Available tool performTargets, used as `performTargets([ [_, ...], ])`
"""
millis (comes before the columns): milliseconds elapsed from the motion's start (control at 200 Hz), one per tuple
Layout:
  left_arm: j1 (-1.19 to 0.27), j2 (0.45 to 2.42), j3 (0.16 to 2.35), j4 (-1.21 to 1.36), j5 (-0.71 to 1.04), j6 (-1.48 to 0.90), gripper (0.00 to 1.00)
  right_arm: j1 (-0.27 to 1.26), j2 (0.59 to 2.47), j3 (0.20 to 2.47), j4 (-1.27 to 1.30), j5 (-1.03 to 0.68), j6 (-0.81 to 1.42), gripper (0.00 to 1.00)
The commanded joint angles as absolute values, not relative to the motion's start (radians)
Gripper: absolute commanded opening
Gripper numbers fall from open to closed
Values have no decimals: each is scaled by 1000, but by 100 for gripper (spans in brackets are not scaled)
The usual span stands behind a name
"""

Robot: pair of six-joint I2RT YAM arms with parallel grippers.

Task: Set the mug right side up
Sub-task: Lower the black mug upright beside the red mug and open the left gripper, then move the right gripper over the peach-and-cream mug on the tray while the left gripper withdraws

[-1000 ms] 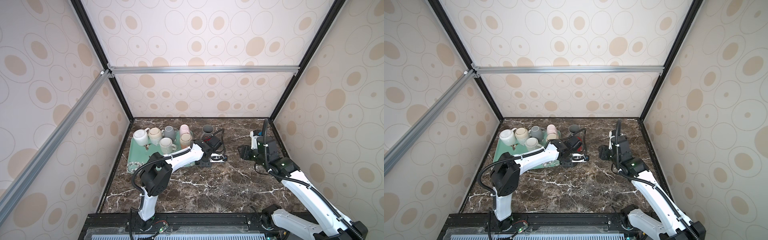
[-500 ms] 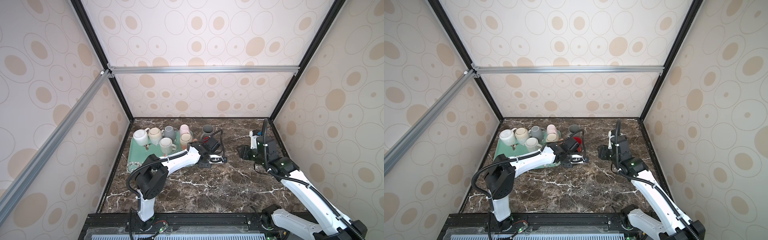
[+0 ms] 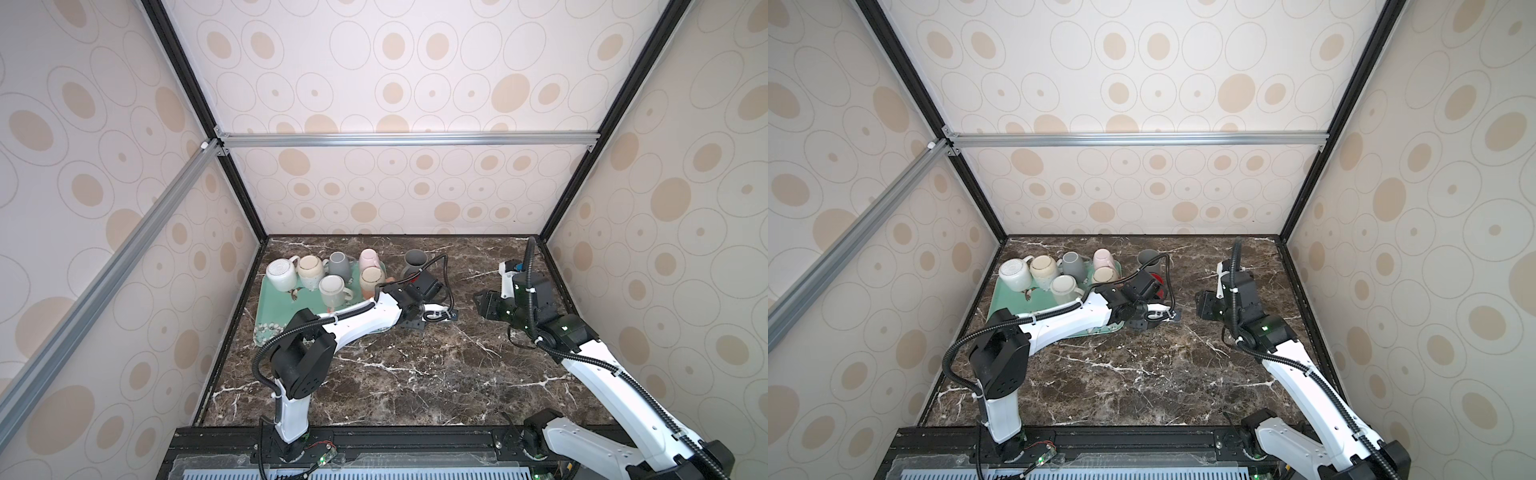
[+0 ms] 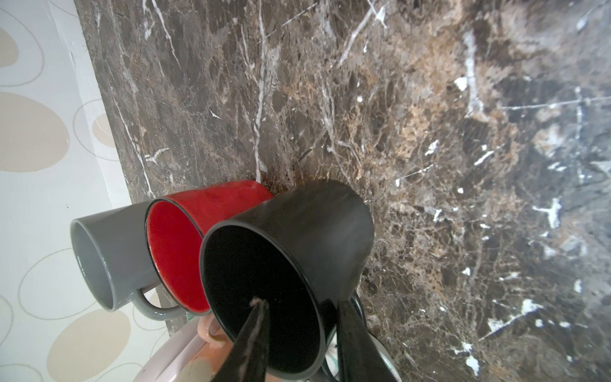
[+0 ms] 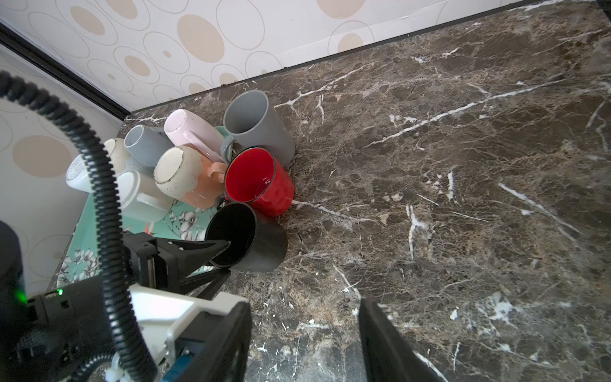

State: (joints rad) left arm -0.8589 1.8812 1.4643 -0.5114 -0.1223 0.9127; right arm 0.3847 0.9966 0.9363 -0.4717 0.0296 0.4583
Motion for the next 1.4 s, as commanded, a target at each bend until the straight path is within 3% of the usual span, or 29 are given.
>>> performTargets([
  [0, -861, 1835, 1506, -491, -164, 963, 38, 379, 988, 951, -481, 34, 476, 56],
  [305, -844, 1710, 1518, -380, -81, 978, 50, 379, 1073, 1016, -490, -71, 543, 55],
  [770, -739, 1429, 1263, -156, 127, 751, 59, 432, 1182, 1062, -473, -112, 559, 51],
  [1395, -414, 1211, 895, 21, 165, 127, 61, 676, 1846, 1722, -623, -83, 415, 52],
])
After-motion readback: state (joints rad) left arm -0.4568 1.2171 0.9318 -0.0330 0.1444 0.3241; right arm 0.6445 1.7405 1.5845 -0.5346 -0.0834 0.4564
